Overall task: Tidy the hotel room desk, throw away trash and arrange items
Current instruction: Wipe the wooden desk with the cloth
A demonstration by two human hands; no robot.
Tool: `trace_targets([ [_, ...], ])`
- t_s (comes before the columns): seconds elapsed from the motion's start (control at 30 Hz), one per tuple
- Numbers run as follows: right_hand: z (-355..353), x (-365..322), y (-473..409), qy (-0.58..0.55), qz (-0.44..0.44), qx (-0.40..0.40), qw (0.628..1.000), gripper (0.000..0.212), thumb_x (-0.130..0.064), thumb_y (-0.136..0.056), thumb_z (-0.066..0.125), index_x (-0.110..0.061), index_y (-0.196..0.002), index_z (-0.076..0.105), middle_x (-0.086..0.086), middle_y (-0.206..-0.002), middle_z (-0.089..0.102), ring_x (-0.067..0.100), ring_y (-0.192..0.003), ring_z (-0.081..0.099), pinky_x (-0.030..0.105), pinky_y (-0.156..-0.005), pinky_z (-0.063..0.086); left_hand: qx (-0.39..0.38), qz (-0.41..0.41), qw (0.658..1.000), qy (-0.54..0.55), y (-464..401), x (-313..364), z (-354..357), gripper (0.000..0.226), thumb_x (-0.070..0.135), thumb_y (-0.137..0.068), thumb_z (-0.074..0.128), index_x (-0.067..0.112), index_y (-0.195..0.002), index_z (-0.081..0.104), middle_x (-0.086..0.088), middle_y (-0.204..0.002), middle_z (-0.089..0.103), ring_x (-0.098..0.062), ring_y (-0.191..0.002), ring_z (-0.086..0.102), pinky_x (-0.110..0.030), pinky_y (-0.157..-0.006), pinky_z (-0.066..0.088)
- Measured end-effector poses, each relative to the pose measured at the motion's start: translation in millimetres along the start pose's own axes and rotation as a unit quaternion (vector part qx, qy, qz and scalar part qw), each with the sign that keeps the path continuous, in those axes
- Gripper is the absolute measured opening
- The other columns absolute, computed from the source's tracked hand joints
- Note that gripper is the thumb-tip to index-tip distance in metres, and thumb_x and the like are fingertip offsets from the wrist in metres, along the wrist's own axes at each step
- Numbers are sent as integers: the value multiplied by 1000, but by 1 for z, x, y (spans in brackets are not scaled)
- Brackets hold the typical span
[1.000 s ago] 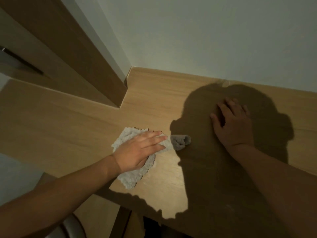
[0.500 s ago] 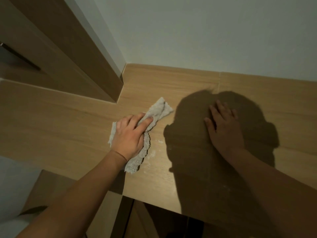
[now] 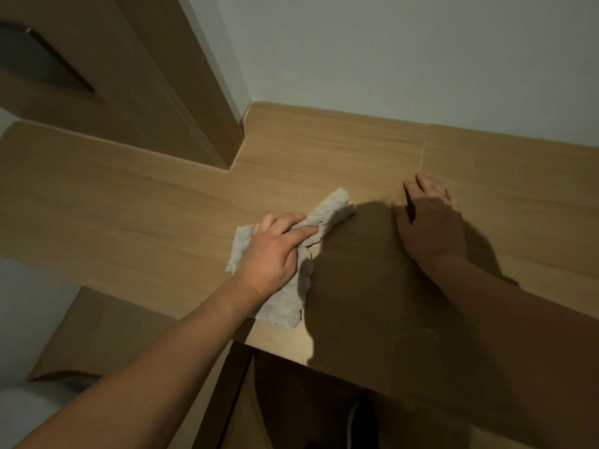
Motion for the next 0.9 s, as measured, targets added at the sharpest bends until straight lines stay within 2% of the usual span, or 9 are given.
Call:
trace_targets([
  [0.07, -1, 0, 0, -11, 9, -4, 1000, 52, -40, -103, 41, -14, -148, 43, 11, -158, 35, 26, -147, 27, 44, -123, 13, 21, -45, 998, 36, 4, -8, -20, 50, 12, -87, 36, 17, -120, 73, -12, -128, 63, -26, -118, 45, -32, -101, 34],
  [0.13, -1, 0, 2, -27, 9, -2, 1000, 51, -38, -103, 43, -12, -147, 45, 12, -157, 35, 26, -147, 27, 44, -123, 13, 35, -110, 993, 37, 16, -37, -43, 52, 14, -85, 37, 19, -123, 71, -13, -131, 61, -28, -123, 46, -30, -103, 32],
  [0.3, -1, 0, 1, -15, 10, -12, 1000, 53, -42, -103, 39, -14, -149, 42, 10, -159, 32, 26, -148, 24, 41, -122, 11, 94, -292, 950, -51, 60, -101, -59, 61, 9, -88, 44, 26, -147, 47, -11, -142, 53, -36, -122, 47, -51, -106, 36],
  [0.37, -1, 3, 2, -11, 7, -12, 1000, 54, -43, -104, 38, -14, -150, 41, 9, -160, 31, 26, -148, 23, 41, -122, 11, 143, -305, 940, -47, 64, -91, -49, 65, 2, -90, 47, 21, -152, 40, -12, -137, 55, -34, -123, 47, -50, -108, 36],
  [0.43, 0, 4, 2, -13, 1, -20, 1000, 55, -43, -104, 38, -15, -150, 39, 9, -160, 30, 25, -148, 22, 40, -122, 10, 172, -309, 935, -37, 66, -74, -40, 64, -1, -91, 48, 17, -151, 43, -12, -135, 57, -32, -125, 47, -45, -113, 33],
  [0.6, -7, 1, 2, -16, 3, -12, 1000, 55, -44, -104, 38, -14, -150, 39, 8, -160, 30, 26, -148, 22, 40, -122, 11, 175, -307, 936, 5, 69, 26, 11, 57, 9, -91, 44, 20, -147, 51, -5, -144, 54, -28, -132, 45, -38, -116, 26],
  [0.73, -6, 2, 3, -33, 0, -1, 999, 54, -43, -102, 40, -13, -147, 44, 10, -158, 35, 28, -146, 27, 41, -122, 13, 220, -256, 940, 46, 63, 119, 59, 58, 2, -85, 71, 17, -136, 49, -13, -126, 66, -36, -117, 63, -52, -102, 47],
  [0.8, -6, 3, 3, -39, 1, 0, 999, 54, -42, -102, 41, -12, -146, 46, 11, -157, 36, 28, -146, 28, 42, -121, 14, 253, -288, 921, 72, 60, 120, 60, 51, 4, -88, 64, 16, -135, 50, -11, -123, 67, -29, -114, 64, -50, -104, 47],
  [0.9, -5, 4, 2, -41, 1, -2, 999, 54, -41, -101, 43, -10, -145, 47, 12, -157, 36, 28, -146, 28, 41, -121, 14, 293, -381, 869, 118, 56, 84, 24, 55, 2, -97, 48, 21, -148, 46, -3, -142, 52, -20, -132, 45, -32, -111, 33],
])
Point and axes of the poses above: each hand's wrist, its own y-axis away from the middle knuckle, its own z-axis out of the palm, x = y × z, the point moved 4 cm from there along -y, towards the middle knuckle
